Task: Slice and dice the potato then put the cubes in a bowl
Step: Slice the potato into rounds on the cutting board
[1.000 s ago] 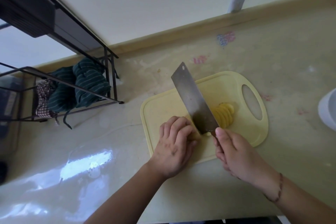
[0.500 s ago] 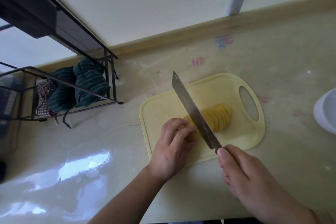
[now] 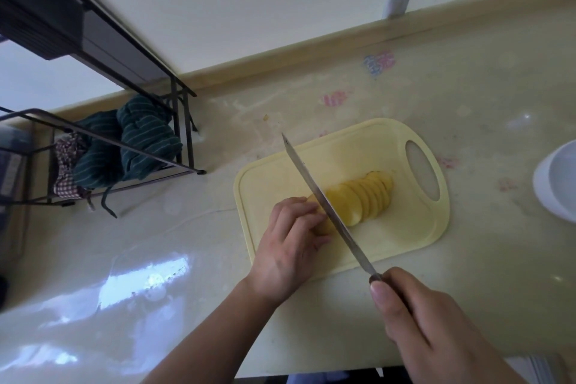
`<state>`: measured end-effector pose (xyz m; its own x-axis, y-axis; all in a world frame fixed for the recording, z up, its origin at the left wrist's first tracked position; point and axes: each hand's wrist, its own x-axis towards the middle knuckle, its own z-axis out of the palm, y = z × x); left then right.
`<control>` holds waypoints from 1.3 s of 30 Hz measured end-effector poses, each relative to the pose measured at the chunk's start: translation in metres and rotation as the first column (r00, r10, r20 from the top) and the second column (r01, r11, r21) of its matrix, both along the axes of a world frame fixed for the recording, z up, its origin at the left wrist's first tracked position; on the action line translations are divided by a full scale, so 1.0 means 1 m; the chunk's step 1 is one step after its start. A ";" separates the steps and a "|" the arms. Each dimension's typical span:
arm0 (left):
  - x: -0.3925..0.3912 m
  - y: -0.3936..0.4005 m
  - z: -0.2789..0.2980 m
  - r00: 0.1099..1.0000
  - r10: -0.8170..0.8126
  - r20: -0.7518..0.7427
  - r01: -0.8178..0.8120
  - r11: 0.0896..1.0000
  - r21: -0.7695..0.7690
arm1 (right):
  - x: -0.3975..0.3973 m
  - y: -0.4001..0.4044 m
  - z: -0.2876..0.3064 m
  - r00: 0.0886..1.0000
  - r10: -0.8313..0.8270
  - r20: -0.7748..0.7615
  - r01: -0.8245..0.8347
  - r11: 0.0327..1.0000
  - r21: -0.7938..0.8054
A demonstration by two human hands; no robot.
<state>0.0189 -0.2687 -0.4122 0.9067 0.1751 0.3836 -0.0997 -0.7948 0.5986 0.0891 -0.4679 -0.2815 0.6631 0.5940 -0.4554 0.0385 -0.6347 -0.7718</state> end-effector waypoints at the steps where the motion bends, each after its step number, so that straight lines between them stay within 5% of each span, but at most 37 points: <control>1: 0.000 0.000 0.000 1.000 0.005 0.000 -0.005 1.000 -0.001 | -0.001 0.000 0.000 1.000 0.004 -0.003 -0.004 1.000 -0.004; 27: 0.005 0.002 0.010 0.999 0.009 -0.040 -0.008 0.999 0.033 | -0.007 0.006 -0.004 0.995 0.104 -0.004 -0.104 0.989 -0.107; 39: 0.002 0.007 0.001 0.999 -0.014 -0.031 0.014 1.000 0.005 | 0.001 0.038 -0.029 1.000 0.009 -0.022 -0.010 0.999 -0.050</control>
